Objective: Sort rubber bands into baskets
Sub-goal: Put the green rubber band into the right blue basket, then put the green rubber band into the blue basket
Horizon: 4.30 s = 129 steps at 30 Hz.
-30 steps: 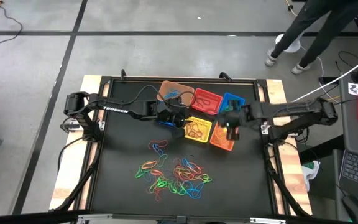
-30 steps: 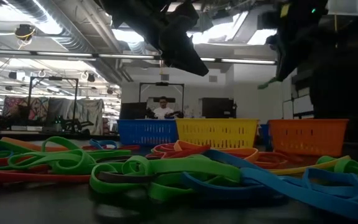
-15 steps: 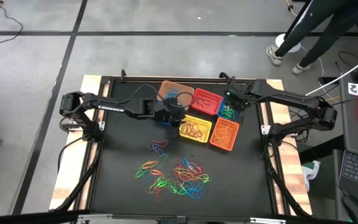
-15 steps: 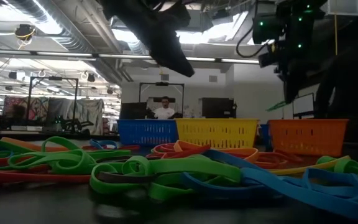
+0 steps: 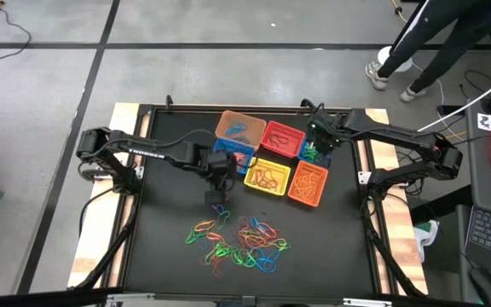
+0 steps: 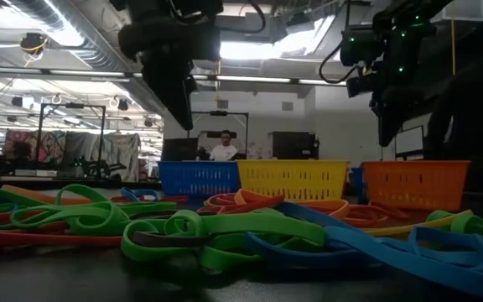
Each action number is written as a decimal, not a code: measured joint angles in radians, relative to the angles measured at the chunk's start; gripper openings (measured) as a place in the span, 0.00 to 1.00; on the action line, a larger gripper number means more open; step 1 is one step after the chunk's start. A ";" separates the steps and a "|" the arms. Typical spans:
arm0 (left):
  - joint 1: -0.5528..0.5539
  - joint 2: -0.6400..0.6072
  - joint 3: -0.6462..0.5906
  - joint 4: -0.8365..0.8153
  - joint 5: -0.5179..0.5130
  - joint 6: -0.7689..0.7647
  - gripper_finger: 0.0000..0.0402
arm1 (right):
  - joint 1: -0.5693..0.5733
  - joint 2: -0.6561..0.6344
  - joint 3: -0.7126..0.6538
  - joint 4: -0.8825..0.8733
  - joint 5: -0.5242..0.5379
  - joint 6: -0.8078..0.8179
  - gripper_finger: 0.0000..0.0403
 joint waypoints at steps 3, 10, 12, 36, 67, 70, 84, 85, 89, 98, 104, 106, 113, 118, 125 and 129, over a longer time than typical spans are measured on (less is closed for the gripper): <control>-0.019 0.000 0.000 0.002 0.000 -0.053 0.27 | 0.000 0.000 0.000 0.003 0.003 0.002 0.21; -0.055 0.028 0.000 0.018 -0.006 -0.179 0.27 | 0.000 0.000 0.000 0.017 0.000 0.004 0.32; -0.066 0.053 0.000 0.049 -0.011 -0.201 0.27 | 0.000 0.000 0.000 0.018 0.000 0.005 0.33; -0.100 0.287 0.000 0.130 -0.056 -0.371 0.27 | 0.000 0.000 0.000 0.057 0.000 0.005 0.33; -0.098 0.251 0.097 0.136 -0.052 -0.287 0.01 | 0.000 0.000 0.000 0.077 -0.011 0.004 0.33; -0.098 0.241 0.139 0.135 -0.052 -0.248 0.00 | 0.000 0.000 0.000 0.078 -0.039 0.004 0.33; -0.069 0.239 0.307 0.160 -0.053 -0.094 0.00 | 0.000 0.000 0.000 0.101 -0.123 0.005 0.33; -0.064 0.239 0.317 0.167 -0.053 -0.085 0.00 | 0.000 0.000 0.000 0.102 -0.134 0.004 0.33; -0.037 0.238 0.352 0.175 -0.054 -0.053 0.00 | 0.000 0.000 0.000 0.101 -0.207 0.005 0.33; 0.037 0.237 0.429 0.201 -0.054 0.007 0.00 | 0.001 0.000 0.000 0.101 -0.493 0.005 0.33; 0.081 0.237 0.434 0.230 -0.054 0.034 0.00 | 0.001 0.000 0.000 0.101 -0.629 0.005 0.33; 0.093 0.237 0.434 0.229 -0.054 0.034 0.00 | 0.014 0.000 0.000 0.102 -0.639 0.009 0.33; 0.101 0.237 0.419 0.205 -0.054 0.034 0.02 | 0.137 0.000 0.000 0.145 -0.629 0.082 0.33; 0.098 0.237 0.377 0.208 -0.054 0.087 0.03 | 0.270 0.000 0.000 0.160 -0.593 0.161 0.33; 0.098 0.237 0.329 0.214 -0.054 0.125 0.14 | 0.496 0.000 0.000 0.182 -0.438 0.314 0.33; 0.097 0.237 0.301 0.215 -0.055 0.162 0.24 | 0.636 0.000 0.000 0.193 -0.335 0.419 0.33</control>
